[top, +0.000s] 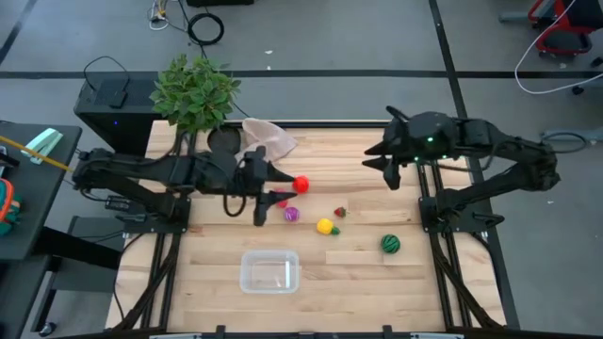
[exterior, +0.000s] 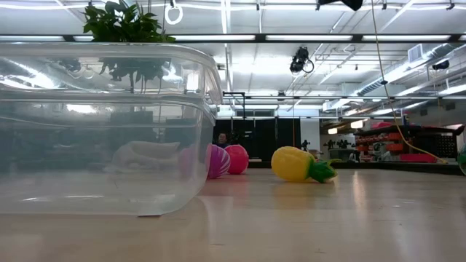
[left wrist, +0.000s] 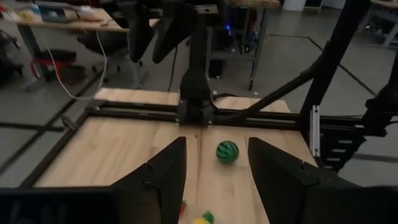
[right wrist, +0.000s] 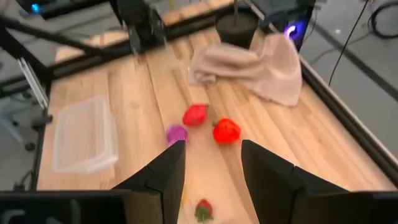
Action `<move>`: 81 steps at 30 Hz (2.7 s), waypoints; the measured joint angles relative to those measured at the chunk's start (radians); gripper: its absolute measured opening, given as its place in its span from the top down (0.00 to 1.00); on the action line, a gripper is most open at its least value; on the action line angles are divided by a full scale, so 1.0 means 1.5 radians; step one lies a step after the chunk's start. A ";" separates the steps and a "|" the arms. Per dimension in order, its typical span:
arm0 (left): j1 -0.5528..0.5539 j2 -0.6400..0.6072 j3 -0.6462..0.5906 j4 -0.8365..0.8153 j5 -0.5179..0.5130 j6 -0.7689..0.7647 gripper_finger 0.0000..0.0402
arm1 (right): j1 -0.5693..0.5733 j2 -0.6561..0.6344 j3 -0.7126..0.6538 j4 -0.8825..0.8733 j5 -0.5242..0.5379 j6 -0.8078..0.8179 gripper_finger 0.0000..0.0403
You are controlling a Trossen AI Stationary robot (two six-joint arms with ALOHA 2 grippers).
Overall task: Pick and placing Produce into tupperware
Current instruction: Put the watermelon into the transparent bin
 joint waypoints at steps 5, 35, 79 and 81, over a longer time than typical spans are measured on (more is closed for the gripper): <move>0.001 0.006 0.000 -0.030 -0.001 -0.055 0.55 | 0.000 0.016 0.000 -0.006 -0.003 -0.016 0.60; -0.001 0.107 0.000 -0.155 0.000 -0.156 0.56 | 0.172 0.006 -0.001 -0.326 -0.102 0.034 0.60; 0.027 0.111 0.000 -0.308 -0.001 -0.093 0.53 | 0.411 0.221 -0.380 -0.031 -0.037 0.125 0.01; 0.027 0.111 0.000 -0.309 -0.001 -0.093 0.53 | 0.411 0.236 -0.380 -0.016 -0.028 0.126 0.01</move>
